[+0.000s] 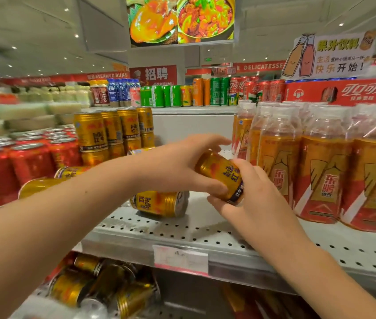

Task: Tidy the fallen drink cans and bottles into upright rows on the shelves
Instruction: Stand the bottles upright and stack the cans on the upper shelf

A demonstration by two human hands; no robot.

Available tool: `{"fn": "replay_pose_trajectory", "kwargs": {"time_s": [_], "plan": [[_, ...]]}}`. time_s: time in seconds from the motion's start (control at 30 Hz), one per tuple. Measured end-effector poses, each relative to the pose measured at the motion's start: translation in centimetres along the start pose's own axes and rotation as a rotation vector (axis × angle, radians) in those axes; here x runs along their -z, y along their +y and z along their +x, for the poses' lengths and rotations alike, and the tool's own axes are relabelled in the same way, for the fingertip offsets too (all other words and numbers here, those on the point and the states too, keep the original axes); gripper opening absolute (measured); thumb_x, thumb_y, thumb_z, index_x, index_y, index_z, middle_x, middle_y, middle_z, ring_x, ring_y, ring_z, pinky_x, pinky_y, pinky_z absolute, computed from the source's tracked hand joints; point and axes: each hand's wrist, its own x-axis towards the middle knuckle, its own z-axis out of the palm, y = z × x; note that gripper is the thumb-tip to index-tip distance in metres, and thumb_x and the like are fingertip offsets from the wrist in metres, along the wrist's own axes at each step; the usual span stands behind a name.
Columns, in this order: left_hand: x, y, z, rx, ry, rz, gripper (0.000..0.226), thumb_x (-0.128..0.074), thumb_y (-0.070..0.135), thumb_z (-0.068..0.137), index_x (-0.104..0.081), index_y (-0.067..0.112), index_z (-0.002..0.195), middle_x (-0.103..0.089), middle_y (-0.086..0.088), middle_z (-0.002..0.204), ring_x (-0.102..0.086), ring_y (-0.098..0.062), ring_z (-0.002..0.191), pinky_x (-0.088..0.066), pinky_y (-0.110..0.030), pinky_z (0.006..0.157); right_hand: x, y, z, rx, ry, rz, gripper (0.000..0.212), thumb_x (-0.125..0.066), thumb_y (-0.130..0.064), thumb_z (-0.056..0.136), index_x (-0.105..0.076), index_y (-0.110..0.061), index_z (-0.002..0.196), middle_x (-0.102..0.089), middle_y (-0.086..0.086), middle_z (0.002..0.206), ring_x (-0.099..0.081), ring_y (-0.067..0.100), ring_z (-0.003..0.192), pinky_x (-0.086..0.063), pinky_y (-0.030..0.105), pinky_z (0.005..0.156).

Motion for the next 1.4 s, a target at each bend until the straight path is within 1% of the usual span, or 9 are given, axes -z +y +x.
{"fn": "replay_pose_trajectory", "kwargs": {"time_s": [0.17,0.33,0.53,0.63,0.73,0.87,1.03,1.17,1.4], "plan": [[-2.0,-3.2,-4.7,-0.007,0.192,0.194,0.073,-0.051,0.073,0.089,-0.034,0.039,0.152,-0.04,0.022,0.147,-0.043,0.004,0.129,-0.045,-0.027,0.106,-0.9,-0.2,-0.4,-0.125,-0.04,0.104,0.058,-0.075,-0.062,0.075,-0.044,-0.047,0.121,-0.052,-0.021,0.105,-0.057,-0.002,0.089,-0.049,0.02,0.068],[-2.1,-6.2,-6.6,0.014,0.126,0.187,0.069,-0.039,0.085,0.086,-0.043,0.045,0.142,-0.049,0.028,0.137,-0.045,0.007,0.123,-0.044,-0.028,0.106,-1.6,-1.5,-0.2,-0.259,0.009,0.194,0.051,-0.074,-0.066,0.072,-0.035,-0.057,0.104,-0.056,-0.029,0.095,-0.055,-0.019,0.085,-0.043,0.008,0.054],[-0.4,-8.5,-7.3,-0.066,-0.103,0.24,0.083,-0.06,0.076,0.08,-0.022,0.051,0.15,-0.038,0.03,0.144,-0.038,0.008,0.127,-0.036,-0.021,0.108,-2.4,-2.2,-0.3,-0.344,-0.009,0.189,0.065,-0.079,-0.059,0.073,-0.035,-0.044,0.118,-0.059,-0.023,0.1,-0.06,-0.007,0.084,-0.042,0.01,0.059],[0.9,-9.0,-7.2,-0.105,-0.165,0.267,0.077,-0.071,0.053,0.08,-0.028,0.049,0.144,-0.043,0.027,0.136,-0.045,0.004,0.121,-0.042,-0.022,0.104,-2.3,-2.6,-0.6,-0.353,-0.031,0.151,0.066,-0.076,-0.067,0.071,-0.04,-0.042,0.12,-0.061,-0.023,0.103,-0.061,-0.006,0.089,-0.045,0.011,0.062],[1.4,-9.3,-7.2,-0.155,-0.162,0.3,0.068,-0.075,0.051,0.08,-0.035,0.047,0.135,-0.048,0.026,0.124,-0.05,0.004,0.108,-0.046,-0.019,0.092,-2.3,-2.9,-0.8,-0.351,-0.019,0.099,0.06,-0.073,-0.073,0.069,-0.048,-0.045,0.117,-0.06,-0.022,0.109,-0.061,-0.002,0.096,-0.051,0.018,0.071],[1.4,-9.5,-7.4,-0.125,-0.096,0.084,0.076,-0.076,0.063,0.075,-0.033,0.051,0.136,-0.05,0.03,0.12,-0.057,0.01,0.104,-0.052,-0.01,0.08,-2.5,-3.2,-1.0,-0.334,-0.005,-0.052,0.064,-0.064,-0.082,0.066,-0.057,-0.044,0.116,-0.053,-0.012,0.114,-0.053,0.011,0.109,-0.052,0.038,0.094],[0.9,-8.7,-7.2,-0.076,0.027,-0.231,0.09,-0.08,0.068,0.067,-0.032,0.052,0.14,-0.061,0.02,0.119,-0.068,0.003,0.098,-0.059,-0.017,0.08,-2.3,-3.1,-1.6,-0.37,0.016,0.0,0.052,-0.072,-0.074,0.067,-0.052,-0.044,0.104,-0.059,-0.023,0.103,-0.058,-0.004,0.091,-0.045,0.017,0.065],[0.1,-7.7,-6.2,-0.021,0.166,-0.288,0.088,-0.079,0.067,0.068,-0.035,0.045,0.141,-0.055,0.019,0.117,-0.06,0.006,0.098,-0.055,-0.011,0.071,-1.6,-3.2,-1.9,-0.346,0.019,0.026,0.067,-0.075,-0.072,0.067,-0.036,-0.055,0.118,-0.051,-0.037,0.105,-0.052,-0.015,0.093,-0.042,0.012,0.067],[-2.3,-7.2,-5.5,0.103,0.315,-0.431,0.072,-0.079,0.063,0.068,-0.045,0.037,0.125,-0.055,0.022,0.113,-0.06,0.004,0.094,-0.048,-0.005,0.058,-0.9,-2.7,-2.1,-0.323,-0.043,0.126,0.066,-0.072,-0.074,0.07,-0.033,-0.062,0.122,-0.053,-0.041,0.107,-0.049,-0.031,0.094,-0.041,0.006,0.066]]}}
